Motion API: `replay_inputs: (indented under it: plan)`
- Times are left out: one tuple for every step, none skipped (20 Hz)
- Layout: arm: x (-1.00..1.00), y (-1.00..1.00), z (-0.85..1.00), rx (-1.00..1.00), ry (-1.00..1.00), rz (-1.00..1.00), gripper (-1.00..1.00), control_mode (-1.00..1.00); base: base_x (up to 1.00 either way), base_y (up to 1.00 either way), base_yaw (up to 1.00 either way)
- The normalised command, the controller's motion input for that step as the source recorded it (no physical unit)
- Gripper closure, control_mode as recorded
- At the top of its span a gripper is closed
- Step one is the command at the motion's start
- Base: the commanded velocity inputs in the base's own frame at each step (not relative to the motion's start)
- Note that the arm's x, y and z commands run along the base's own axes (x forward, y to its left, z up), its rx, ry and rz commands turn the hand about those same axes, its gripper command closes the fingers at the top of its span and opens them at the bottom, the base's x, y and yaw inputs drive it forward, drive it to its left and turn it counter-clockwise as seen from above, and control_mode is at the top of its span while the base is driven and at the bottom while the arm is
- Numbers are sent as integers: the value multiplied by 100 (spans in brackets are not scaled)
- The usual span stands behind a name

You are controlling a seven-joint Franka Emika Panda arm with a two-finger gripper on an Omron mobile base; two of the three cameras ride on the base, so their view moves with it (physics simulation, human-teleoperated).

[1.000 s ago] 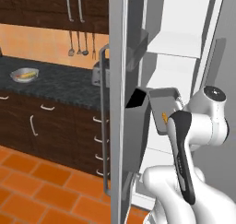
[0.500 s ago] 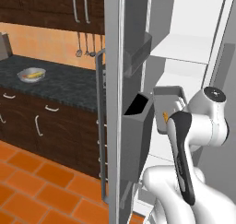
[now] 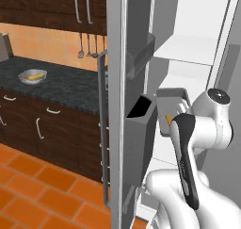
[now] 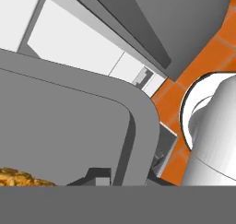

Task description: Take the meat container that has the shrimp and place it on the second highest rack of the freezer. Then take the vegetable container that has the cucumber and carrot and place it on the highest rack of the freezer.

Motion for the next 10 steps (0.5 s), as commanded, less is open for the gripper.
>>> replay_inputs:
  plan:
    - [-23,-2,0,0,-1,-14,100,-100,0,0,0]
    - [-23,0,-2,0,-2,-17,100,-100,0,0,0]
    - [-30,-28,-18,0,0,-24,100,-100,0,0,0]
    - [-9,-6,-2,1,-4,-21,100,-100,0,0,0]
    - [0,0,-3,0,-6,-15,100,-100,0,0,0]
    - [24,-27,-7,17,-2,-17,100,-100,0,0,0]
    - [47,-36,0,35,0,-9,100,-100,0,0,0]
    - [41,-60,0,44,0,-8,100,-100,0,0,0]
    - [21,-61,0,45,-2,-11,100,-100,0,0,0]
    - [10,-55,0,40,-11,-15,100,-100,0,0,0]
